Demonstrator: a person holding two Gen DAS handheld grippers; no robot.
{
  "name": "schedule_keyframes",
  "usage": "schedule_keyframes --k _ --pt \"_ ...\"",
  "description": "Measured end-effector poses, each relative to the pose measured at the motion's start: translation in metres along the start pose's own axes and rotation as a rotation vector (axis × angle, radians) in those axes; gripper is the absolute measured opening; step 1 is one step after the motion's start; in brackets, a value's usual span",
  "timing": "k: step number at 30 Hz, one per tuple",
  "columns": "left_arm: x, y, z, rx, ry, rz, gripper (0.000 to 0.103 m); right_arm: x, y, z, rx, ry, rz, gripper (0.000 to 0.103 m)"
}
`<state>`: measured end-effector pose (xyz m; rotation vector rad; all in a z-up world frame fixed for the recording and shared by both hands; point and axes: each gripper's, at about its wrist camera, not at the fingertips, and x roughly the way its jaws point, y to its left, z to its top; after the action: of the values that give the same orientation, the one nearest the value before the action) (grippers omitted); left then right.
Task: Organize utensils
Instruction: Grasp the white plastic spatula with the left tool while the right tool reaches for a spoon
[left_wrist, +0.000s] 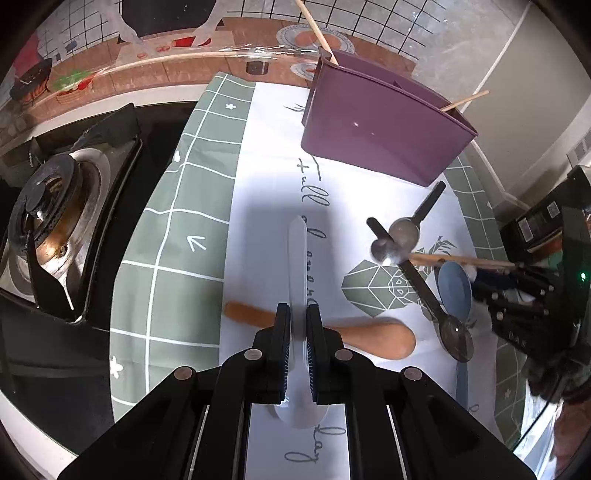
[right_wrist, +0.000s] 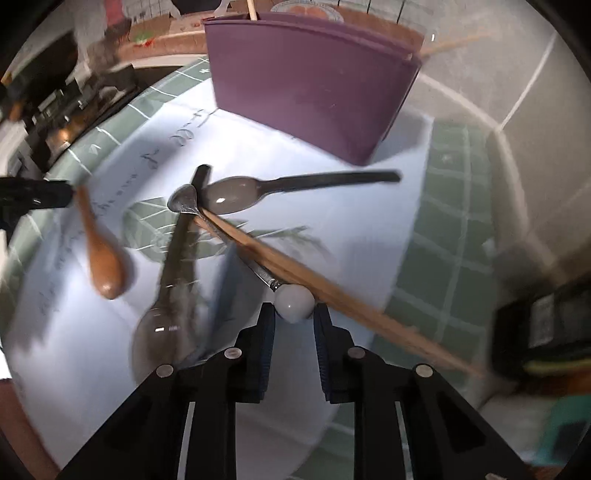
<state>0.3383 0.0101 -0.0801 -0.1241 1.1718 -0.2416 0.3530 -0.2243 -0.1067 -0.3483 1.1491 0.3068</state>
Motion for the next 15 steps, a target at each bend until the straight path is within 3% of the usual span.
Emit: schedule_keyframes --k 4,6,11,15 --pt "0.000 0.004 -0.001 -0.013 0.003 -0.009 0.009 -0.006 -0.012 0.017 -0.022 -0.056 -0.116 0.019" --pt "0.001 0.004 -0.001 -0.016 0.006 -0.014 0.009 -0.007 -0.022 0.026 0.018 -0.080 -0.130 0.019" --pt "0.001 0.003 -0.001 -0.013 0.009 -0.036 0.009 -0.017 -0.049 0.031 0.199 -0.118 -0.039 0.038" --pt "0.002 0.006 0.002 -0.024 0.009 -0.041 0.009 -0.013 -0.060 0.025 0.320 -0.076 0.016 0.041"
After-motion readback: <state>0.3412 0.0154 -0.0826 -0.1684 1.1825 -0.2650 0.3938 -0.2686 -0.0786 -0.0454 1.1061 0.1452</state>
